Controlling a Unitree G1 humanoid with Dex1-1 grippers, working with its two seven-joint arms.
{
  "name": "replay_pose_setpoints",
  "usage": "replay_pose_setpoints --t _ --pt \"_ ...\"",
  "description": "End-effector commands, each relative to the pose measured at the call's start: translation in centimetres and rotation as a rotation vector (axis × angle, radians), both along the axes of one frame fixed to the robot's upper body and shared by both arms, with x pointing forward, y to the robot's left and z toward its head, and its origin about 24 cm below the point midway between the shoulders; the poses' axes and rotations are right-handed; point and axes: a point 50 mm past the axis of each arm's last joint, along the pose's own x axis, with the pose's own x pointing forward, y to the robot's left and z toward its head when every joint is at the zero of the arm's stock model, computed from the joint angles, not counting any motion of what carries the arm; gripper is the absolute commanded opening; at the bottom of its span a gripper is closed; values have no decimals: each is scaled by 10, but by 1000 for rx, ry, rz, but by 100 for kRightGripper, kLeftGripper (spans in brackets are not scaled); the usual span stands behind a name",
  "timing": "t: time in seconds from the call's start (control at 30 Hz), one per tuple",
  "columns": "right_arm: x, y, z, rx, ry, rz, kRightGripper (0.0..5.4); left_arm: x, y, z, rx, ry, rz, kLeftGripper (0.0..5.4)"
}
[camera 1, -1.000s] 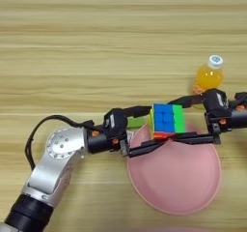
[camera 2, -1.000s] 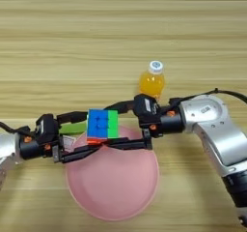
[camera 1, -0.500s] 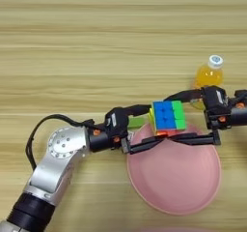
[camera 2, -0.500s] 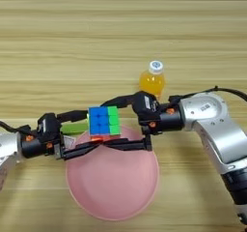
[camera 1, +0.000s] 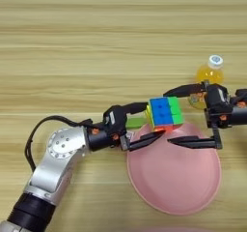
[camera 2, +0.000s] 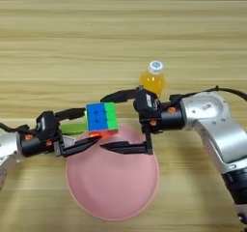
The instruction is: Move the objects on the table
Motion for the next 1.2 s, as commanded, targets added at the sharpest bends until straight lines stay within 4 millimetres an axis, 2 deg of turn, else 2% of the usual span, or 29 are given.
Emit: replay_pose_setpoints --t 0.03,0.3,0.5,0.7,0.83,1.2 --pt "4 1 13 60 -37 -23 540 4 6 1 8 -22 44 326" --pt "3 1 26 170 -56 -61 540 18 24 -5 36 -13 211 326" --pt "0 -1 28 216 -63 -91 540 43 40 -9 40 11 468 326" --pt "-8 1 29 269 -66 -108 540 63 46 -16 78 46 636 326" --pt "-11 3 28 281 -66 -111 540 68 41 -22 116 42 648 326" --pt "-14 7 28 294 -71 -112 540 64 28 -40 193 94 606 326"
